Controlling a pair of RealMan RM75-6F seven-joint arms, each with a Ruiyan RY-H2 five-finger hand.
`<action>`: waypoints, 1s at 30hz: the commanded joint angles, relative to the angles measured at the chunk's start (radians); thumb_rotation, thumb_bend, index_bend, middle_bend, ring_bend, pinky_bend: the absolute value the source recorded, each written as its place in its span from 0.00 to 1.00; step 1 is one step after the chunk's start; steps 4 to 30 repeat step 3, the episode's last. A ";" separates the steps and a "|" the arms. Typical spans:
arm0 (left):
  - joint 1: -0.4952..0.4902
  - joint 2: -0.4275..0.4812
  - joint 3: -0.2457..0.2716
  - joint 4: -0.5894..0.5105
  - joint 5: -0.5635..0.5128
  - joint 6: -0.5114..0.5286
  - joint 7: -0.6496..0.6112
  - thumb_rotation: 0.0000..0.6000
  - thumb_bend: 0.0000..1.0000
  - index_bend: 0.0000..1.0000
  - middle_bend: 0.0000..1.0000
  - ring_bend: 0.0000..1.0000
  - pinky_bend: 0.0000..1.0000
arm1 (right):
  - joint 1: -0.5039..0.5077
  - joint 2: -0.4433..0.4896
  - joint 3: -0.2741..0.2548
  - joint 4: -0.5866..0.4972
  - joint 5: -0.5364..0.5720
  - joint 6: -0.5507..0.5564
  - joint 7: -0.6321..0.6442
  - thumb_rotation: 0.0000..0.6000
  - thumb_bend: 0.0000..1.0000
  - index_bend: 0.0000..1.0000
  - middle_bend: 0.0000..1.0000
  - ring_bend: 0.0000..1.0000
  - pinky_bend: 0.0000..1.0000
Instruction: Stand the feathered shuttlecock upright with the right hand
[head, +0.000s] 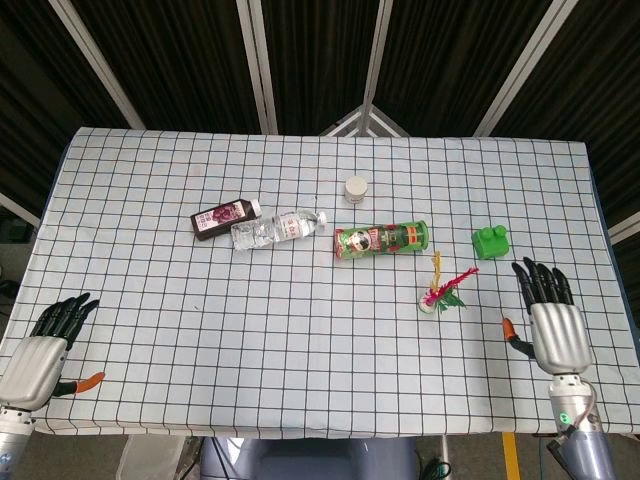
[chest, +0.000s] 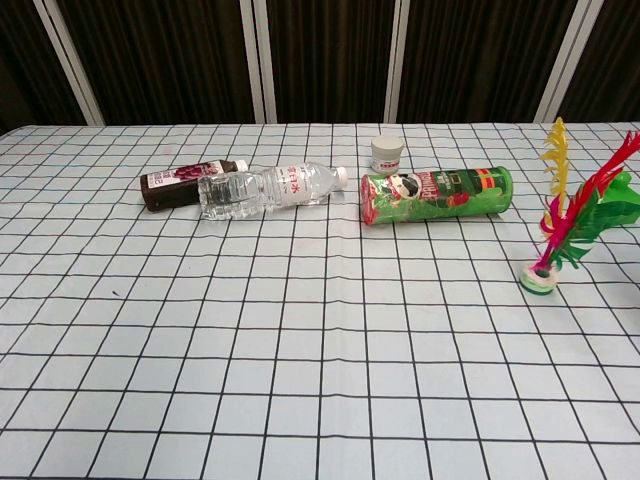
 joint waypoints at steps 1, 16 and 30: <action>0.000 -0.002 -0.002 0.004 0.000 0.003 0.001 1.00 0.00 0.00 0.00 0.00 0.00 | -0.067 0.059 -0.069 0.049 -0.096 0.088 -0.043 1.00 0.38 0.00 0.00 0.00 0.00; 0.000 -0.005 -0.004 0.008 0.004 0.008 0.002 1.00 0.00 0.00 0.00 0.00 0.00 | -0.104 0.075 -0.104 0.082 -0.143 0.135 -0.033 1.00 0.35 0.00 0.00 0.00 0.00; 0.000 -0.005 -0.004 0.008 0.004 0.008 0.002 1.00 0.00 0.00 0.00 0.00 0.00 | -0.104 0.075 -0.104 0.082 -0.143 0.135 -0.033 1.00 0.35 0.00 0.00 0.00 0.00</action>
